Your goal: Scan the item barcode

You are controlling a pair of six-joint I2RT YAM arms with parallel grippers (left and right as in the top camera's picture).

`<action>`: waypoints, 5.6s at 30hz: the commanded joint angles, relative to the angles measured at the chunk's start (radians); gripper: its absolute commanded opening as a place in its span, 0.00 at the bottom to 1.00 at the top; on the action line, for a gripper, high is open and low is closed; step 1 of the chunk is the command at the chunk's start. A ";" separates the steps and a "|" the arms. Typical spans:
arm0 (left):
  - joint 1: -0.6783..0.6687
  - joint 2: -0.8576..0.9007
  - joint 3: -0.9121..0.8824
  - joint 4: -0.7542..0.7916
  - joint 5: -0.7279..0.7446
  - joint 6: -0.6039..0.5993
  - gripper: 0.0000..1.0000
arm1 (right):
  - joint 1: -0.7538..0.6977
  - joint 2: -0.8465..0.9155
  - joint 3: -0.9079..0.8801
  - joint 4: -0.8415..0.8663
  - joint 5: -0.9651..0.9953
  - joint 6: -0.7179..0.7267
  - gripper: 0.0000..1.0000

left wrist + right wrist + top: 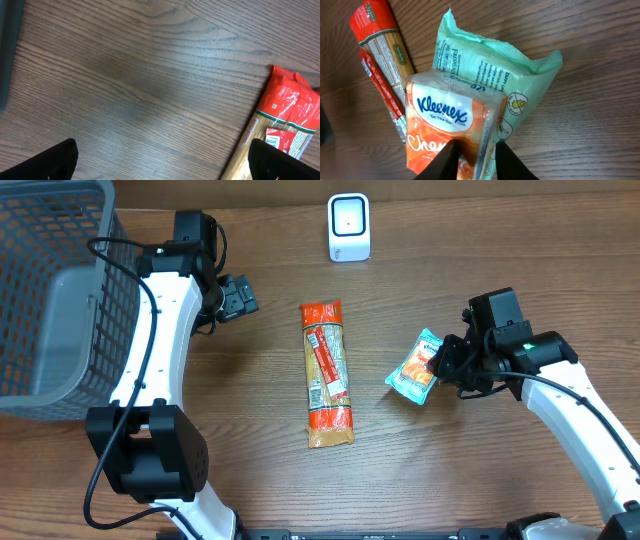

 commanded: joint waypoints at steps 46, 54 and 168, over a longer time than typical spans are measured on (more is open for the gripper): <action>-0.001 -0.023 0.016 0.004 -0.002 0.019 1.00 | -0.228 -0.135 0.009 0.289 -1.296 -0.394 0.04; -0.001 -0.023 0.016 0.004 -0.002 0.019 1.00 | -0.229 -0.168 0.009 0.307 -1.297 -0.359 0.04; -0.001 -0.023 0.016 0.004 -0.002 0.019 1.00 | -0.225 -0.223 -0.020 -0.020 -0.348 -0.338 0.04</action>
